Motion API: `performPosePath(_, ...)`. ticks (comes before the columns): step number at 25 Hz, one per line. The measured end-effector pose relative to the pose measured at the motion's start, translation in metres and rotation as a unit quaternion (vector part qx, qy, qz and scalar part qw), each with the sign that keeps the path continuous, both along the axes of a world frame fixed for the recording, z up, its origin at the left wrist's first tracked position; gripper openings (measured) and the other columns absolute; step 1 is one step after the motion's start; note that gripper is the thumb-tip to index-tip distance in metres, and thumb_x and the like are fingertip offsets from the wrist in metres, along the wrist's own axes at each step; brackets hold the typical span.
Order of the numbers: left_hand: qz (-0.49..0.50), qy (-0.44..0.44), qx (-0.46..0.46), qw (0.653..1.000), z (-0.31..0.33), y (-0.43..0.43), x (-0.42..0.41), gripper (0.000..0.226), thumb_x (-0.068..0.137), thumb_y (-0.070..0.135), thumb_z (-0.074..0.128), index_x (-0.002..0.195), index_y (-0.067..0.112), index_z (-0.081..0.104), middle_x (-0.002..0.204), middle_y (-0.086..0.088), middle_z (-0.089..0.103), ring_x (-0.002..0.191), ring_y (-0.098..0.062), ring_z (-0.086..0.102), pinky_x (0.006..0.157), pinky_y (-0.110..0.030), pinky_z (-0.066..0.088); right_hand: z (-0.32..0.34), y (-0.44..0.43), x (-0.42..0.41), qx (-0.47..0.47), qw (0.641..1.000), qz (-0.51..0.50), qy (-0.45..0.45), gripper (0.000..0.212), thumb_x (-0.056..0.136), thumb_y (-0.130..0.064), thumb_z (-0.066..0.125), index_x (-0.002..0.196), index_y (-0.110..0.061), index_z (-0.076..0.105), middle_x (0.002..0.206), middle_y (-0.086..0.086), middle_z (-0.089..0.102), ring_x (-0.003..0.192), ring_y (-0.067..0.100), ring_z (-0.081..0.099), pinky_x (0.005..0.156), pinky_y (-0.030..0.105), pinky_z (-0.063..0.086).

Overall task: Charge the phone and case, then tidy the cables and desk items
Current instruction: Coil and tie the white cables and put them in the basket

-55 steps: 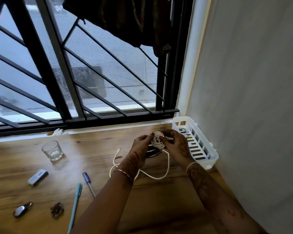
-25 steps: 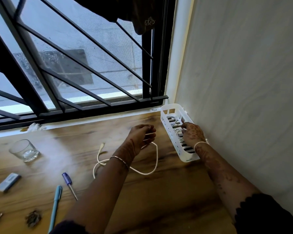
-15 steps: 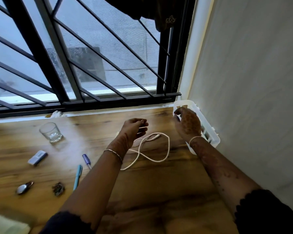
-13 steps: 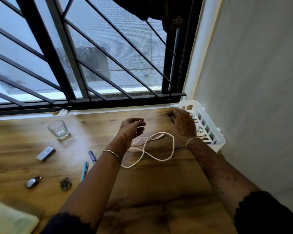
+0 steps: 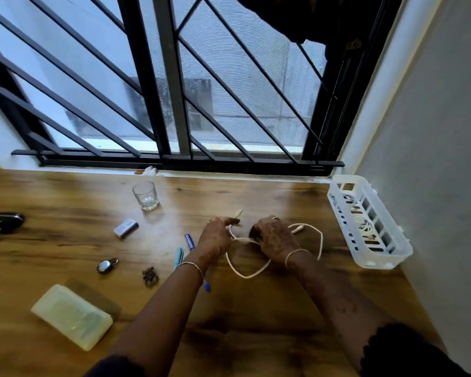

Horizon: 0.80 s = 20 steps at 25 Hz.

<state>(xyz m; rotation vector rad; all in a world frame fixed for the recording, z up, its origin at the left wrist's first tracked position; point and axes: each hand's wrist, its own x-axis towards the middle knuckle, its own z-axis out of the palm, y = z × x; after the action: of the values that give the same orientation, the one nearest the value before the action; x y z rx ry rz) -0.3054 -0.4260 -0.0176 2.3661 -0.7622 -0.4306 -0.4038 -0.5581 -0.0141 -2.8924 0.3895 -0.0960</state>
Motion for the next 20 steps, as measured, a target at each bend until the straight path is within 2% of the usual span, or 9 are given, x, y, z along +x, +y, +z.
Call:
performPosePath(2,-0.003,0.012,-0.021,1.0,-0.002,-0.002,0.0,0.042,0.089,0.007,0.059,0.128,0.023,0.06,0.137,-0.007,0.055,0.115,-0.022,0.059,0.101,-0.032,0.046,0.001,-0.002,0.002,0.033,0.999,0.009,-0.003,0.022,0.09,-0.014,0.054,0.102,-0.024,0.07,0.105,0.003,0.067,0.108,0.024,0.052,0.091,0.034,0.046)
performPosePath(6,-0.011,0.006,-0.034,0.999,0.006,-0.011,0.003,0.032,0.098,0.03,0.048,0.12,0.013,0.065,0.126,-0.013,0.058,0.11,-0.025,0.059,0.098,-0.036,0.047,0.015,-0.016,0.008,0.097,0.994,0.009,-0.05,0.021,0.092,-0.013,0.054,0.106,-0.017,0.069,0.109,0.006,0.066,0.107,0.023,0.054,0.093,0.032,0.046)
performPosePath(8,-0.019,0.002,-0.067,0.998,0.015,-0.013,0.005,0.038,0.099,0.038,0.043,0.103,0.011,0.07,0.115,-0.014,0.061,0.099,-0.023,0.061,0.082,-0.028,0.051,0.029,-0.024,0.01,0.112,0.989,0.003,-0.093,0.022,0.093,-0.01,0.053,0.107,-0.014,0.069,0.11,0.007,0.065,0.104,0.021,0.057,0.092,0.029,0.046)
performPosePath(10,-0.007,0.036,-0.15,0.988,0.029,-0.013,0.006,0.038,0.096,0.041,0.047,0.088,0.01,0.069,0.1,-0.009,0.065,0.088,-0.019,0.062,0.064,-0.015,0.048,0.046,-0.031,0.01,0.139,0.981,-0.003,-0.134,0.018,0.093,-0.013,0.054,0.103,-0.013,0.07,0.103,0.006,0.066,0.093,0.016,0.058,0.085,0.027,0.047)
performPosePath(12,0.019,0.148,-0.268,0.952,0.048,-0.017,0.005,0.035,0.095,0.041,0.051,0.085,0.011,0.066,0.087,-0.005,0.067,0.086,-0.018,0.064,0.074,-0.021,0.051,0.062,-0.036,0.009,0.19,0.97,-0.013,-0.153,0.015,0.095,-0.02,0.054,0.095,-0.014,0.068,0.089,0.0,0.066,0.078,0.008,0.057,0.075,0.024,0.045)
performPosePath(14,0.03,0.259,-0.372,0.891,0.068,-0.022,0.005,0.032,0.093,0.04,0.054,0.077,0.013,0.062,0.074,-0.002,0.064,0.075,-0.015,0.064,0.081,-0.031,0.053,0.075,-0.039,0.01,0.274,0.949,-0.022,-0.156,0.021,0.095,-0.031,0.053,0.086,-0.018,0.066,0.074,-0.006,0.062,0.067,0.004,0.055,0.067,0.021,0.042)
performPosePath(17,0.02,0.361,-0.449,0.817,0.094,-0.03,0.003,0.032,0.091,0.038,0.059,0.068,0.016,0.057,0.055,0.002,0.048,0.052,-0.012,0.05,0.06,-0.025,0.052,0.088,-0.047,0.016,0.393,0.883,-0.084,-0.241,0.023,0.092,-0.034,0.057,0.075,-0.02,0.064,0.07,-0.006,0.06,0.067,0.004,0.053,0.064,0.018,0.041)
performPosePath(20,0.009,0.408,-0.469,0.783,0.105,-0.032,0.004,0.028,0.089,0.035,0.061,0.069,0.016,0.058,0.051,0.003,0.039,0.047,-0.011,0.041,0.053,-0.023,0.044,0.094,-0.064,0.022,0.431,0.824,-0.184,-0.32,0.023,0.092,-0.035,0.057,0.078,-0.017,0.063,0.067,-0.006,0.056,0.062,0.006,0.048,0.059,0.019,0.039)
